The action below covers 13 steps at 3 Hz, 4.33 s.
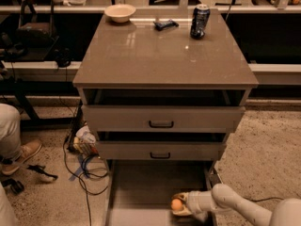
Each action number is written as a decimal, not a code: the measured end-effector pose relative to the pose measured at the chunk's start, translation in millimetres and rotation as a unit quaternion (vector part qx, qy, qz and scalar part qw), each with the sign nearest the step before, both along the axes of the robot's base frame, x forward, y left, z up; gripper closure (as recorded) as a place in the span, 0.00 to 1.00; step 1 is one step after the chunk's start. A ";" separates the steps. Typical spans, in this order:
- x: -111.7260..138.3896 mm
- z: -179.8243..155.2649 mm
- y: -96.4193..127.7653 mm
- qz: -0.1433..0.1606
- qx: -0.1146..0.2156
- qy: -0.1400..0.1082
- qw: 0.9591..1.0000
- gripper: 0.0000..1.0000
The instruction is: Pick orange from bottom drawer and place on counter
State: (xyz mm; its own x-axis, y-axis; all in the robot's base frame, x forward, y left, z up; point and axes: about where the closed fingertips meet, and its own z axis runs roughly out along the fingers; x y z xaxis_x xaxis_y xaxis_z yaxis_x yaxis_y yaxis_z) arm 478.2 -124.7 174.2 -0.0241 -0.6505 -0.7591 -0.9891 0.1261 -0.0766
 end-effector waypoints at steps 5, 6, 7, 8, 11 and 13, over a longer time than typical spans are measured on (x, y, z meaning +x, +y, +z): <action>-25.4 184.3 -27.2 0.046 0.014 -0.115 0.992 1.00; -25.8 279.4 -29.7 0.015 -0.028 -0.199 0.980 1.00; -65.4 368.0 -7.4 0.028 -0.055 -0.255 0.965 1.00; -97.6 399.7 6.8 0.050 -0.080 -0.274 0.957 1.00; -37.7 492.9 -19.3 0.011 -0.004 -0.347 0.938 1.00; 27.4 587.8 -60.7 -0.038 0.046 -0.404 0.913 1.00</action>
Offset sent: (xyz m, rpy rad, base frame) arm -0.0044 -0.0243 0.0574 0.0880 -0.0493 0.0310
